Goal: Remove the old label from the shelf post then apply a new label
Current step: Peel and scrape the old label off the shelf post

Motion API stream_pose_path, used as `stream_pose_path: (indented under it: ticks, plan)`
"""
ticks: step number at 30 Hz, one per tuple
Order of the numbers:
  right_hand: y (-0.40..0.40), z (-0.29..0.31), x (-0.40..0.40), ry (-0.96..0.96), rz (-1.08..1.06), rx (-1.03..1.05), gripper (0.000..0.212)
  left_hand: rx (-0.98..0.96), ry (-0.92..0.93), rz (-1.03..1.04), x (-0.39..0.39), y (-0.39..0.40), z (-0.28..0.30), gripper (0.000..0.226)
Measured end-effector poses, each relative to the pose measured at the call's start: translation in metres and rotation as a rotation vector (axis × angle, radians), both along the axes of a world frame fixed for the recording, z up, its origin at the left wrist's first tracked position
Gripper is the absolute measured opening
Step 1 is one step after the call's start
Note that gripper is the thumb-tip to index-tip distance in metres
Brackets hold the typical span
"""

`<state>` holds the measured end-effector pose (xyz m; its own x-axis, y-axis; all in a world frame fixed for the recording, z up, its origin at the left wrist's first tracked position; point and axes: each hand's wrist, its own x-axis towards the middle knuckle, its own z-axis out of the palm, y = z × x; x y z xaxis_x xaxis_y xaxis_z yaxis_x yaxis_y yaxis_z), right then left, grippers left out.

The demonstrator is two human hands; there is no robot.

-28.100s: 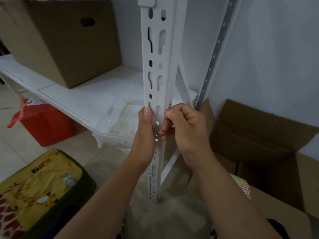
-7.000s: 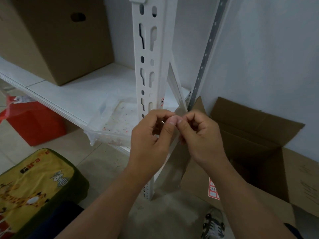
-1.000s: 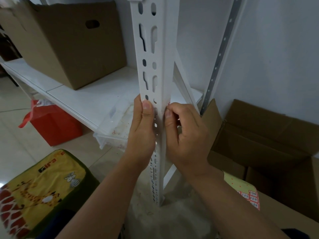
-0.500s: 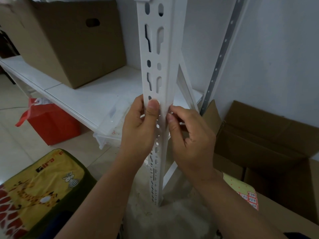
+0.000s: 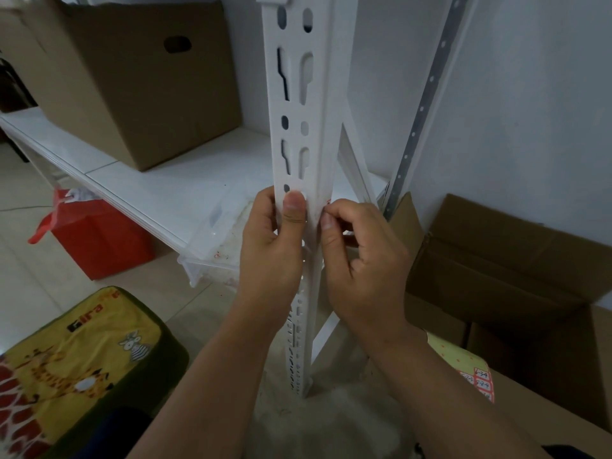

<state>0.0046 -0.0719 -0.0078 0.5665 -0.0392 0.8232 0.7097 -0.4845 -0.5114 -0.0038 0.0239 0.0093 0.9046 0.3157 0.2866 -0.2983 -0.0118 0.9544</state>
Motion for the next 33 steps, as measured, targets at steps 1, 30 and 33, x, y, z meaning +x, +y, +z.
stream_pose_path:
  ticks: [1, 30, 33]
  plan:
    - [0.000, 0.000, 0.000, -0.003, -0.001, -0.002, 0.008, -0.021, 0.013, -0.018, 0.000, 0.001, 0.001, 0.052]
    - [0.004, -0.005, -0.013, 0.161, 0.229, -0.013, 0.011, -0.368, 0.071, -0.264, -0.003, 0.008, 0.006, 0.051]
    - [-0.009, 0.005, -0.003, 0.249, 0.207, 0.096, 0.008, -0.336, 0.066, -0.264, -0.004, 0.007, 0.005, 0.054]
